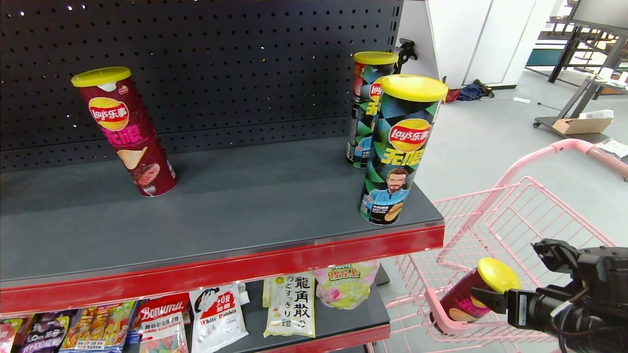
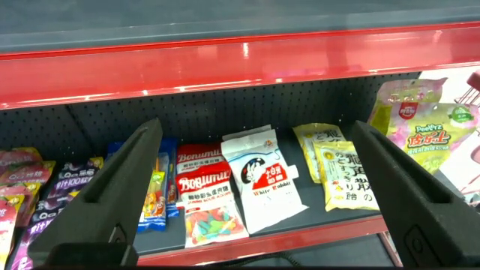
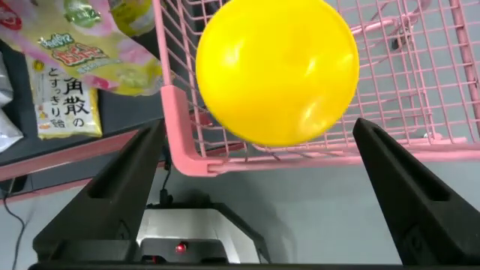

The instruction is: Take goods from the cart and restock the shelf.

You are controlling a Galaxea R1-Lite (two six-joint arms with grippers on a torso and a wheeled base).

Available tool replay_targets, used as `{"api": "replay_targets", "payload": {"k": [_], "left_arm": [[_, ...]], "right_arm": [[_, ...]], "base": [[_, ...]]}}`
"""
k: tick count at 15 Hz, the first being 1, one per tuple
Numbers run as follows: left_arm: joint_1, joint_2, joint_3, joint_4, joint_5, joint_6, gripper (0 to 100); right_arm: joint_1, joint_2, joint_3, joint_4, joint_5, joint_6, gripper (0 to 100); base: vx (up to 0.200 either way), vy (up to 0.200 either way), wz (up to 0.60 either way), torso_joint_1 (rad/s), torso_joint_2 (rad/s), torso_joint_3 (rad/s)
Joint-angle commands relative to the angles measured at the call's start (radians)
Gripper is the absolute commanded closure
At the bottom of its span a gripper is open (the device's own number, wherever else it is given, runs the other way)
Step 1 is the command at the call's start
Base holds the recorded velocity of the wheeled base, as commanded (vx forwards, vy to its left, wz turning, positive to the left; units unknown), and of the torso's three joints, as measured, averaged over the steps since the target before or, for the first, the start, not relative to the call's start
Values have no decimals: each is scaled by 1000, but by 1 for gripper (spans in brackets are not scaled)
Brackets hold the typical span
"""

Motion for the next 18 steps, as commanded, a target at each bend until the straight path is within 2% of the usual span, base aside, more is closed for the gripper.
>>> {"api": "replay_targets", "payload": {"k": [1, 13, 18], "left_arm": [[0, 0, 0, 0, 0, 0, 0], [0, 0, 0, 0, 0, 1, 0], [0, 0, 0, 0, 0, 1, 0]], "right_arm": [[-1, 74, 1, -38, -2, -1, 0], [16, 312, 1, -321, -59, -2, 0], [42, 330, -5, -334, -82, -2, 0]], "base": [[0, 0, 0, 0, 0, 0], [0, 0, 0, 0, 0, 0], [0, 0, 0, 0, 0, 0]]}}
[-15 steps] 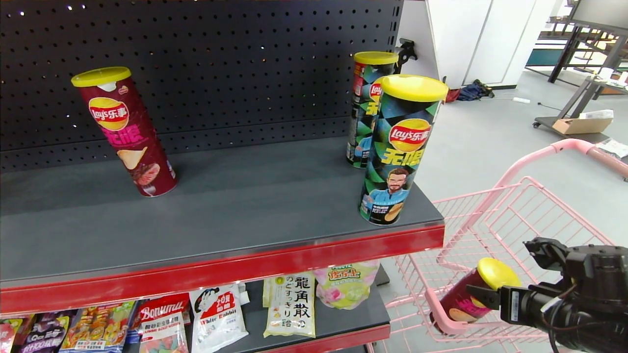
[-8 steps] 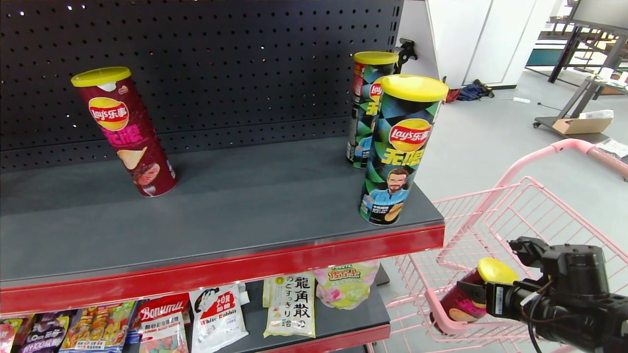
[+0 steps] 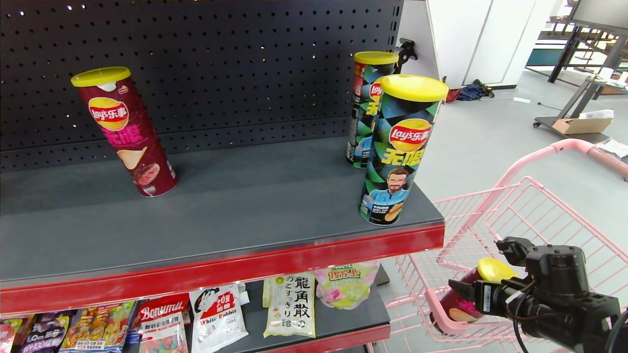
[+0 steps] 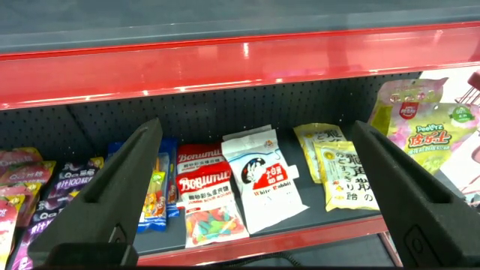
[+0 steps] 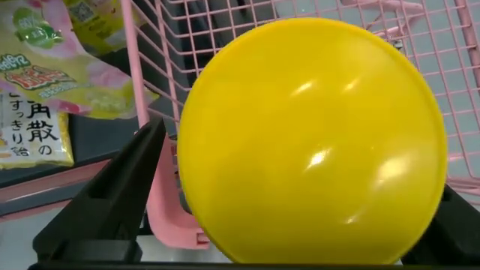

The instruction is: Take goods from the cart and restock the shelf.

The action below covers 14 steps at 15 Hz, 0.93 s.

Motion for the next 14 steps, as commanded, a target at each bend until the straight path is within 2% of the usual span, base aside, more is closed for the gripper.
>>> {"api": "replay_targets", "payload": {"k": [1, 2, 3, 9, 11, 14], "left_arm": [[0, 0, 0, 0, 0, 0, 0], [0, 0, 0, 0, 0, 0, 0], [0, 0, 0, 0, 0, 0, 0], [0, 0, 0, 0, 0, 0, 0], [0, 0, 0, 0, 0, 0, 0], [0, 0, 0, 0, 0, 0, 0]], "right_arm": [[5, 9, -8, 1, -2, 1, 0], [8, 12, -14, -1, -18, 1, 0], [11, 12, -16, -2, -21, -1, 100], [28, 11, -16, -2, -24, 7, 100], [-1, -18, -128, 5, -50, -2, 100], [-65, -114, -316, 110, -45, -134, 100]], "base": [[0, 0, 0, 0, 0, 0], [0, 0, 0, 0, 0, 0], [0, 0, 0, 0, 0, 0], [0, 0, 0, 0, 0, 0], [0, 0, 0, 0, 0, 0], [0, 0, 0, 0, 0, 0]]}}
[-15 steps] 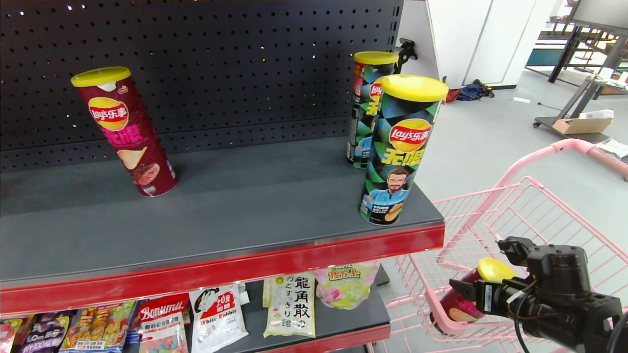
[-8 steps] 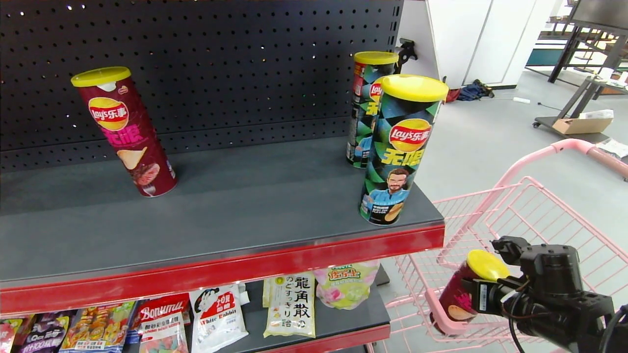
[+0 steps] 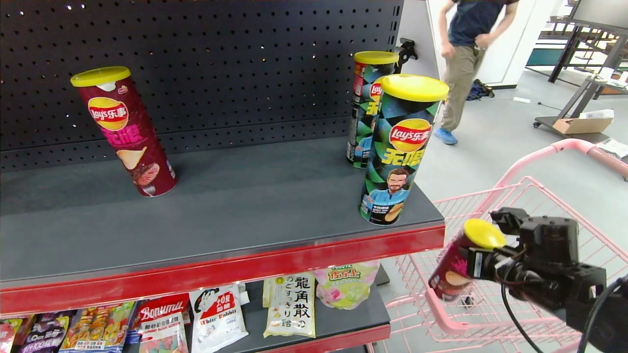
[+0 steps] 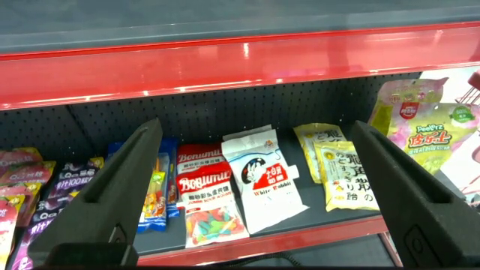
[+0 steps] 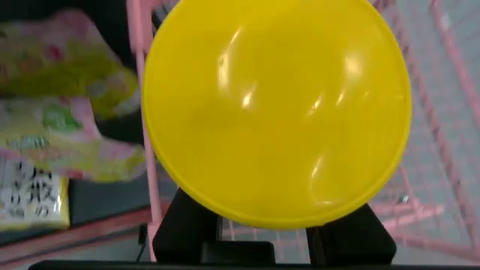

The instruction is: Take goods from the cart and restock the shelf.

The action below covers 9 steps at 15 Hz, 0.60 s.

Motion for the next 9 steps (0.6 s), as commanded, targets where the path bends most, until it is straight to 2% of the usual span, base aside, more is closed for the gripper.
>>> {"api": "replay_targets", "payload": {"k": [1, 5, 7, 9], "left_arm": [[0, 0, 0, 0, 0, 0, 0], [0, 0, 0, 1, 0, -2, 0], [0, 0, 0, 0, 0, 0, 0], [0, 0, 0, 0, 0, 0, 0]], "right_arm": [[-50, -147, -189, 152, 12, -73, 100], [-25, -419, -386, 620, 10, -76, 100], [-16, -542, -415, 767, 12, -77, 100], [27, -737, -442, 979, 6, -79, 100]], "base": [[0, 0, 0, 0, 0, 0], [0, 0, 0, 0, 0, 0], [0, 0, 0, 0, 0, 0], [0, 0, 0, 0, 0, 0]]}}
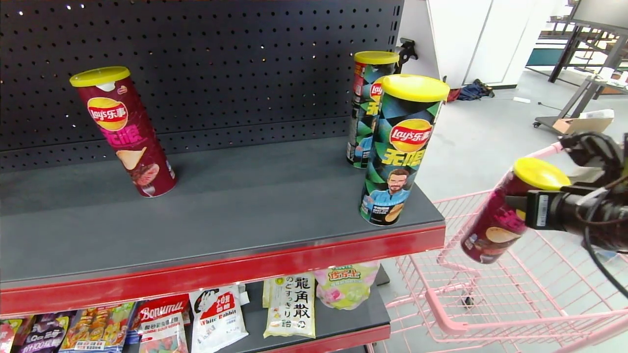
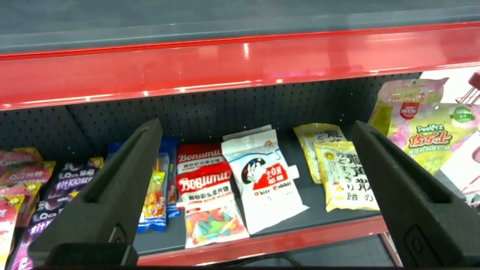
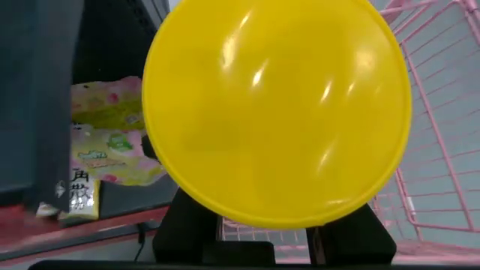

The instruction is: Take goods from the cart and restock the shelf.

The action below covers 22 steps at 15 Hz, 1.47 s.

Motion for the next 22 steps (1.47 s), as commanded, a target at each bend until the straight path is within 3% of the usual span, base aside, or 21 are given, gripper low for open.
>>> {"api": "replay_targets", "payload": {"k": [1, 5, 10, 16, 22], "left_arm": [[0, 0, 0, 1, 0, 0, 0], [0, 0, 0, -1, 0, 0, 0], [0, 0, 0, -1, 0, 0, 0], [0, 0, 0, -1, 0, 0, 0], [0, 0, 0, -1, 0, 0, 0]], "right_arm": [[36, -316, -46, 209, -14, -19, 100], [33, -652, -9, 474, 53, -70, 100], [-61, -760, 95, 493, 27, -124, 100], [-61, -806, 124, 499, 35, -150, 100], [-53, -830, 166, 493, 36, -151, 100]], "base": [[0, 0, 0, 0, 0, 0], [0, 0, 0, 0, 0, 0], [0, 0, 0, 0, 0, 0], [0, 0, 0, 0, 0, 0], [0, 0, 0, 171, -455, -273]]}}
